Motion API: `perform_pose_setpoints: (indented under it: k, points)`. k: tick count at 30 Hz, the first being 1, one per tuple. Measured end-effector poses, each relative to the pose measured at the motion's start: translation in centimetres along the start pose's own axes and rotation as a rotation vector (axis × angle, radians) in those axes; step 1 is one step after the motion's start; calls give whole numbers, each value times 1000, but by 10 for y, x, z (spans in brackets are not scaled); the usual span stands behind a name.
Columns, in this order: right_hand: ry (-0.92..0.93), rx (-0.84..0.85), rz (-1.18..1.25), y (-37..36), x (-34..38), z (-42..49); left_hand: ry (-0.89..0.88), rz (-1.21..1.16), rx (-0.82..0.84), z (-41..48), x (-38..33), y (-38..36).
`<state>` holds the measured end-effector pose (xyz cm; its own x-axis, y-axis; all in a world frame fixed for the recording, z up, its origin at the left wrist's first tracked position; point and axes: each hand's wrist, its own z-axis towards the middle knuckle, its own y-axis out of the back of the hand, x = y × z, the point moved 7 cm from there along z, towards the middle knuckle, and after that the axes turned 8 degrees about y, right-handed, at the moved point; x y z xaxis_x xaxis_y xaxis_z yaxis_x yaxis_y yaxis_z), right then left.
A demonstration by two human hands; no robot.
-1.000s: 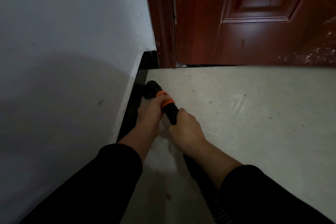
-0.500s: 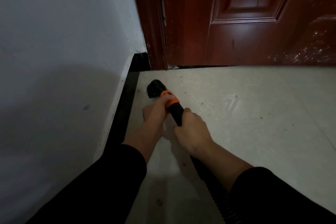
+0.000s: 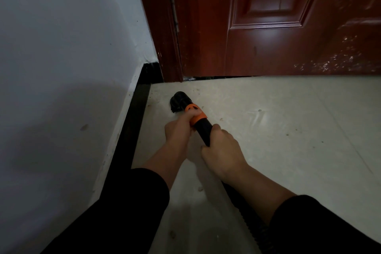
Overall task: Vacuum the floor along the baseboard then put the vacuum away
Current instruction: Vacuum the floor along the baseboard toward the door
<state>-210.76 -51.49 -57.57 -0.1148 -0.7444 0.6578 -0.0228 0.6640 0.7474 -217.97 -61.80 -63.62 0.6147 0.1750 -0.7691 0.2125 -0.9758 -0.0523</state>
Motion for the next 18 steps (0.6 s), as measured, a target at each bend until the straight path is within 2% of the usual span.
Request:
perform_pose_setpoints:
  k: [18]
  points:
    - [-21, -14, -58, 29, -24, -23, 44, -44, 77, -32, 18, -34]
